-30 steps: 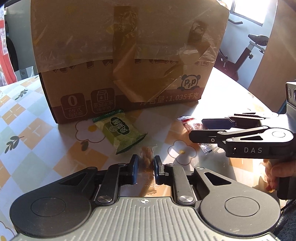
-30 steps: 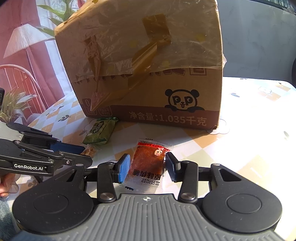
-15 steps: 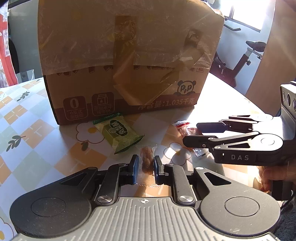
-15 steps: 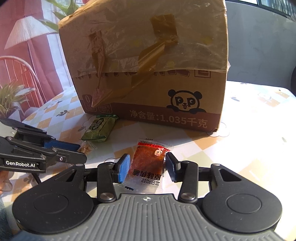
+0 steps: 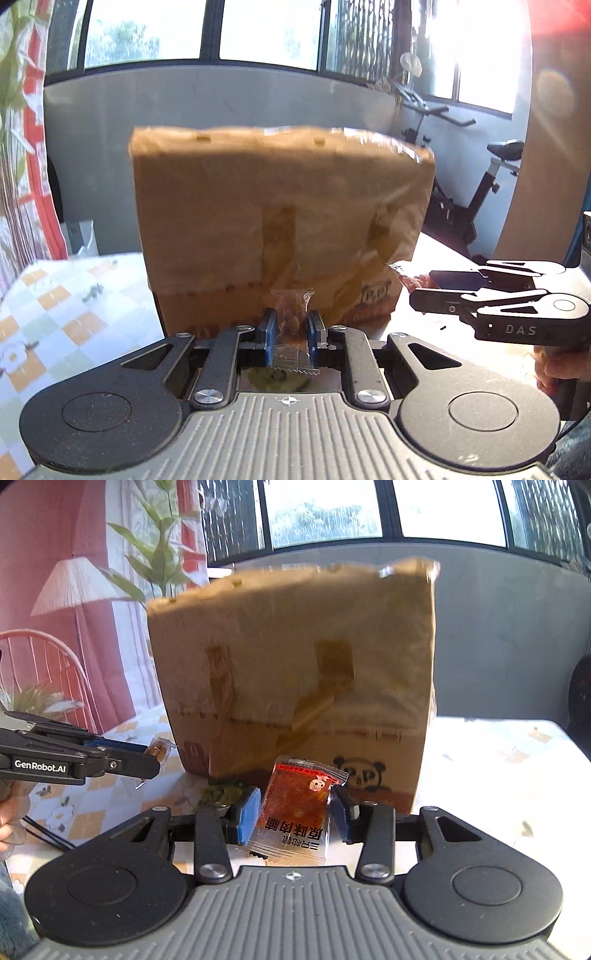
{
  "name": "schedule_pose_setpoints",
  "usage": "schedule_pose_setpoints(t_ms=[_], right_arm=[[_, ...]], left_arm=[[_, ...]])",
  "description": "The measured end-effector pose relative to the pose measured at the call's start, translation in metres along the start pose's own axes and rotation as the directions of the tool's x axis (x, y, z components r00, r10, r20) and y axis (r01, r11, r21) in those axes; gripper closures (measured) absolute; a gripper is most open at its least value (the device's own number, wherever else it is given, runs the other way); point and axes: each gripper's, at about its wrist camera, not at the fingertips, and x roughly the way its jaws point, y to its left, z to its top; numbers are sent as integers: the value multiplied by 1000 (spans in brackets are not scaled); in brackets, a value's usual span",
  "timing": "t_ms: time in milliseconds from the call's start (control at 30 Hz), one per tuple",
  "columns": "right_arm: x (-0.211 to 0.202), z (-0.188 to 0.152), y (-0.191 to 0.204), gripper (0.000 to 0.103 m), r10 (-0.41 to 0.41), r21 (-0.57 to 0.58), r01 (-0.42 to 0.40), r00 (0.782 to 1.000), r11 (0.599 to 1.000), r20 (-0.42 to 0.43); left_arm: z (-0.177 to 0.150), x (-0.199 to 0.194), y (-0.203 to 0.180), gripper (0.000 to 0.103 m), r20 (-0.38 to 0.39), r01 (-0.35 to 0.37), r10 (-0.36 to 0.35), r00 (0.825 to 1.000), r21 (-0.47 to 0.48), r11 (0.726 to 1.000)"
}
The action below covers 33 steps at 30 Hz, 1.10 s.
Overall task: Organize snacks
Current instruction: 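Carry both items over the box and open both tools to drop them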
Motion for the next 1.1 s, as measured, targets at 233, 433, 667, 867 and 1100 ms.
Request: schedule_pose_setpoints(t_ms=[233, 433, 667, 867, 1100], right_arm=[[-9, 82, 11, 59, 38, -130, -15, 983, 991, 179], [33, 139, -4, 59, 3, -78, 10, 986, 997, 167], [77, 141, -19, 56, -172, 15, 171, 984, 985, 49], [63, 130, -18, 51, -130, 9, 130, 989, 991, 72], [34, 120, -13, 49, -87, 152, 65, 986, 986, 144]], left_arm=[[81, -18, 5, 85, 192, -4, -9, 981, 70, 998], [133, 14, 11, 85, 205, -8, -4, 979, 57, 998], [131, 54, 14, 76, 110, -167, 160, 981, 57, 984], [119, 36, 44, 57, 80, -87, 90, 993, -38, 995], [101, -15, 68, 54, 120, -60, 77, 990, -135, 989]])
